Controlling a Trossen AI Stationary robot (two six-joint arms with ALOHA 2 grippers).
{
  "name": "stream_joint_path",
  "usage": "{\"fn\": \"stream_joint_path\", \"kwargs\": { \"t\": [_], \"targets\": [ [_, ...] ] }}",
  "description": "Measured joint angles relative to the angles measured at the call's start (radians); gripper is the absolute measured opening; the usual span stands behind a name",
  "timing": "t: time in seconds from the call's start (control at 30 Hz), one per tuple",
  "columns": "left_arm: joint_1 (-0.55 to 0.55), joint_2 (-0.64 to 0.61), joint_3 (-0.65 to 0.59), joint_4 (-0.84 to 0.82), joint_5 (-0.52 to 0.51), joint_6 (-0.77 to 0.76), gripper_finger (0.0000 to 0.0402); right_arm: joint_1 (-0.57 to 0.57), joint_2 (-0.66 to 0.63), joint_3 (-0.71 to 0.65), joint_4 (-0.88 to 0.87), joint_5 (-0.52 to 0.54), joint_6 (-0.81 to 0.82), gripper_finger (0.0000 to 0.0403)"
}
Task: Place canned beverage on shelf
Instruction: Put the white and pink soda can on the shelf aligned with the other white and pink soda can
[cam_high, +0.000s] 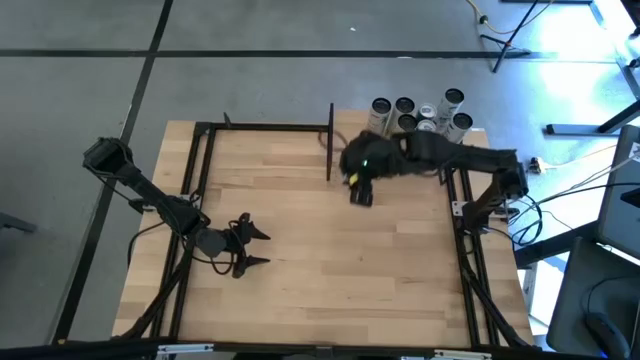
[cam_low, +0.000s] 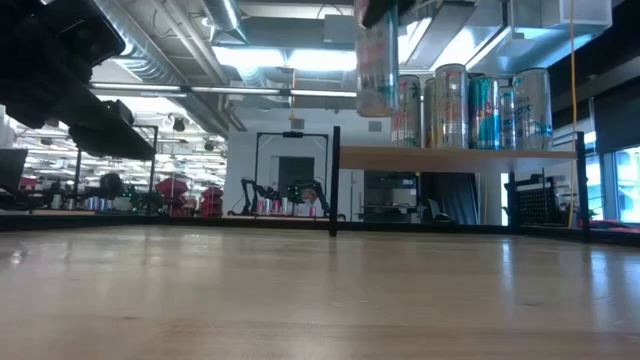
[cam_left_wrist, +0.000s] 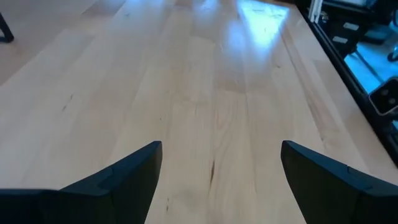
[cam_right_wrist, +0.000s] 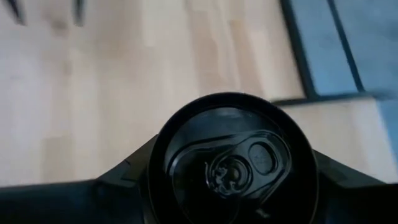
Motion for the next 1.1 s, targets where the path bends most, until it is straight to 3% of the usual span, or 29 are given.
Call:
{"fn": "stream_joint_path", "kwargs": {
  "t": [0.33,0.63,1.1],
  "targets": [
    [-0.026,0.000,0.000,0.000,-0.004,0.026,0.0315,-0.205,-0.049,0.000,-0.083,0.049,-0.171,0.0230],
    [0.039,0.001,0.000,0.002,-0.004,0.177,0.0315,-0.373,-0.049,0.000,-0.096,-0.133,-0.290,0.0230],
    [0.055,0.001,0.000,0.004,-0.001,0.075,0.0315,-0.483,-0.058,-0.055,-0.098,-0.230,-0.336,0.0230]
  ]
}}
